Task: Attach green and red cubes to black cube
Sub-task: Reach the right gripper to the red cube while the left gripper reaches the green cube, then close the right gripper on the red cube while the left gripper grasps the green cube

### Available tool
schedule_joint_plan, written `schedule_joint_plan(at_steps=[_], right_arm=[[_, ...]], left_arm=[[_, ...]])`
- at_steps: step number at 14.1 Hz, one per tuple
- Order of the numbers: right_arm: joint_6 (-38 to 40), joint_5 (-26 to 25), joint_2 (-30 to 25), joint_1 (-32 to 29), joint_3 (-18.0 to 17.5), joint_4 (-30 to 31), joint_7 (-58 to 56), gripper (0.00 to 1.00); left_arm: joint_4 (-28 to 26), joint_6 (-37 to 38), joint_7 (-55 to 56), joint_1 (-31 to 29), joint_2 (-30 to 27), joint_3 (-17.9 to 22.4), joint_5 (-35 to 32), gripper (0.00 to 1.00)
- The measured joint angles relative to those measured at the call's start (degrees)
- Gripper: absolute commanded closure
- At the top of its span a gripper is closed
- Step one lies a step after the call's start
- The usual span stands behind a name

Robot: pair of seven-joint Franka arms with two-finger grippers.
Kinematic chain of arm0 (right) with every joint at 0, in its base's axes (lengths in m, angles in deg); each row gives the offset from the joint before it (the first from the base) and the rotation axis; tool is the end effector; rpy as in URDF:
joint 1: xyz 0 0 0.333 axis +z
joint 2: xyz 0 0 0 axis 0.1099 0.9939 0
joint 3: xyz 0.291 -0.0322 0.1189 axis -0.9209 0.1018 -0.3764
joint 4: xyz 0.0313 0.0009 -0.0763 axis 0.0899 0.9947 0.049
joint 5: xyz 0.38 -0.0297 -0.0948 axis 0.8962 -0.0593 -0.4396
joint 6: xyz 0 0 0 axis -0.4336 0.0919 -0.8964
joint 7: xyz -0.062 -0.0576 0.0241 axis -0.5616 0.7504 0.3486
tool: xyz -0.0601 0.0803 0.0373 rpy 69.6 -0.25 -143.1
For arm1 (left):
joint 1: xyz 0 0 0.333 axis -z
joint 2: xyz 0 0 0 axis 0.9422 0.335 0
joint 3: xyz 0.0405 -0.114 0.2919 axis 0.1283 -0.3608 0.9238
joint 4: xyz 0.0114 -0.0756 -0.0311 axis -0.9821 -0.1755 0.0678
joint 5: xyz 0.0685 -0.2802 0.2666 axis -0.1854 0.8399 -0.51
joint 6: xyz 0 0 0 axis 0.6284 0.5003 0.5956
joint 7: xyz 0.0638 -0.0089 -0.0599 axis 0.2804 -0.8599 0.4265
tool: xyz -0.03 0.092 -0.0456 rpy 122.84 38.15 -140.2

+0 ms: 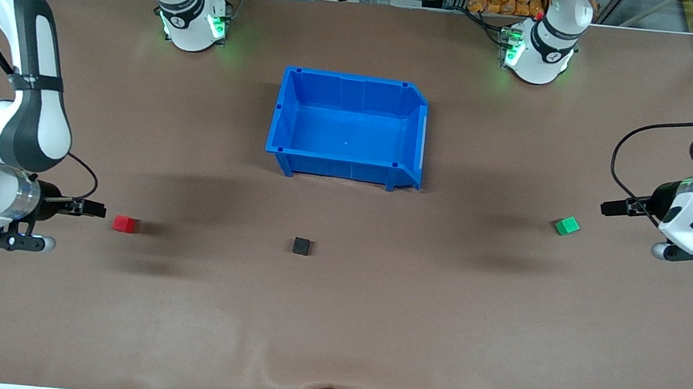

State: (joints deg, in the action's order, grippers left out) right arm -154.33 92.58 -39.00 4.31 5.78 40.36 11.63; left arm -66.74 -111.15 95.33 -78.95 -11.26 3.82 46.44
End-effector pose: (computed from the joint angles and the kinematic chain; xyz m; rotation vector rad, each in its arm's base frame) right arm 0.6729 -0.0477 0.3470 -3.0946 0.0169 0.2290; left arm 0.5901 0.0279 0.4175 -3.0997 -0.2364 0.3031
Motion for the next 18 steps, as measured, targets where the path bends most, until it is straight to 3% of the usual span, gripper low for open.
schedule_joint_plan(at_steps=[3,9,12,15,18], right_arm=[[-4.86,0.07,0.06,0.01,-0.01,2.88,0.00,0.00],[-22.64,0.10,0.99,-0.83,0.41,12.90,0.00,0.00],[-27.06,0.10,2.65,-1.51,0.38,15.26,-0.08,0.00],[-40.37,0.10,3.52,-1.10,-0.08,21.89,-0.06,0.00],[-43.46,0.11,4.76,-1.13,-0.08,24.28,-0.06,0.00]], left_arm=[[-5.02,-6.16,0.00,0.00,0.11,-0.03,0.00,0.00],[-9.24,-11.24,0.00,0.00,0.09,-0.01,0.00,0.00],[-11.34,-13.62,0.03,-0.11,0.10,0.06,0.00,0.00],[-12.28,-15.52,0.05,-0.96,0.10,0.11,0.00,0.00],[-14.38,-18.28,0.08,-3.08,0.42,0.18,0.00,0.00]])
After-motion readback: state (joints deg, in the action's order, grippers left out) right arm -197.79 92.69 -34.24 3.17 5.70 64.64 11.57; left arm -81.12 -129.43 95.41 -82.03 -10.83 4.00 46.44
